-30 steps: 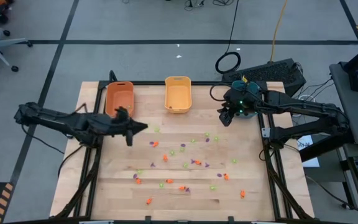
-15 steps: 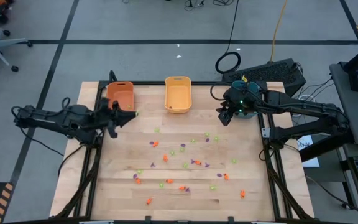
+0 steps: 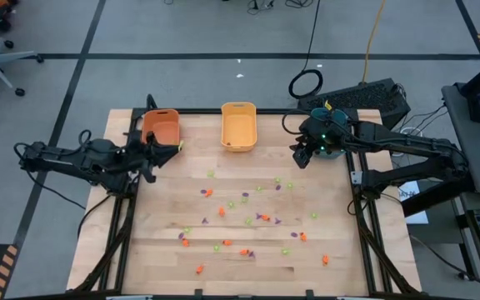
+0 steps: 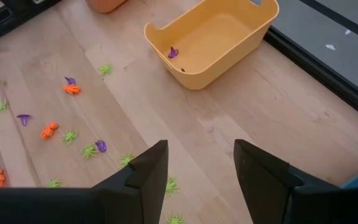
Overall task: Sort Halloween decoration
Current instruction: Put the green spider toy into the orange bin
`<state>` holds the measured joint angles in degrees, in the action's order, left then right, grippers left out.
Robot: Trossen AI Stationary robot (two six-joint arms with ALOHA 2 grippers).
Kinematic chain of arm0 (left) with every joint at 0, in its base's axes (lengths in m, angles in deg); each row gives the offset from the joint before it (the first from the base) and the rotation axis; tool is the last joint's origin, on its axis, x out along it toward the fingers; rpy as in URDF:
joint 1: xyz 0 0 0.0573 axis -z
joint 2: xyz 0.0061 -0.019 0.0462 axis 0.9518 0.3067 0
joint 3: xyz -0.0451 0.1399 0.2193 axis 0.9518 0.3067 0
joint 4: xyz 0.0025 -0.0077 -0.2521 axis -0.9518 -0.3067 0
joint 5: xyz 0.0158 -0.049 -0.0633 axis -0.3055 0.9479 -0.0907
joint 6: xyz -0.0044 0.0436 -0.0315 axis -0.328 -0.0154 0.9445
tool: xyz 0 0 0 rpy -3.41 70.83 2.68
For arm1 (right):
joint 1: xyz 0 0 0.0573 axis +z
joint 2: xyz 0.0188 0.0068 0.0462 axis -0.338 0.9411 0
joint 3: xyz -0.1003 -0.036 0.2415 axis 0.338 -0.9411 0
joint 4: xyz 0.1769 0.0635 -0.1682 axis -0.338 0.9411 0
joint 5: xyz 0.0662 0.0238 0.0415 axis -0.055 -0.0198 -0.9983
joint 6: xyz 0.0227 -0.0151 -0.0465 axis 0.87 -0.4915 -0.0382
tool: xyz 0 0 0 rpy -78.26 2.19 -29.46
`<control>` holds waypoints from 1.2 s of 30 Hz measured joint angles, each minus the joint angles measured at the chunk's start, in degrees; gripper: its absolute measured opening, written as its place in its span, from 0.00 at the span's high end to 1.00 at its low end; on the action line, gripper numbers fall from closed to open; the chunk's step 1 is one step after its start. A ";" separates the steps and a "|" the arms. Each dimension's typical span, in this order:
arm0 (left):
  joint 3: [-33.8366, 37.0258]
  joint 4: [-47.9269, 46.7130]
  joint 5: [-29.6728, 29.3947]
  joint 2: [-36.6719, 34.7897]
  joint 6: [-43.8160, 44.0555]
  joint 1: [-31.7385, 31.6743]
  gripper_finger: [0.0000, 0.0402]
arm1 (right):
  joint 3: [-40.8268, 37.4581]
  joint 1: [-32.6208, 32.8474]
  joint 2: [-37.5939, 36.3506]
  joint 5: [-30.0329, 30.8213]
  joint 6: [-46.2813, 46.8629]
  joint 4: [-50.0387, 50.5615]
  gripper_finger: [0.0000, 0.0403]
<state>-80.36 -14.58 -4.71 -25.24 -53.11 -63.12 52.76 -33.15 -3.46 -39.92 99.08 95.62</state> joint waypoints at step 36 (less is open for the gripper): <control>0.00 0.05 -9.31 0.06 -42.61 0.00 1.00 | 0.00 0.01 0.00 -0.26 1.07 0.07 0.58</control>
<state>-80.36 -14.53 -14.01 -25.18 -95.72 -63.12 52.77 -33.15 -3.46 -40.18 100.15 95.69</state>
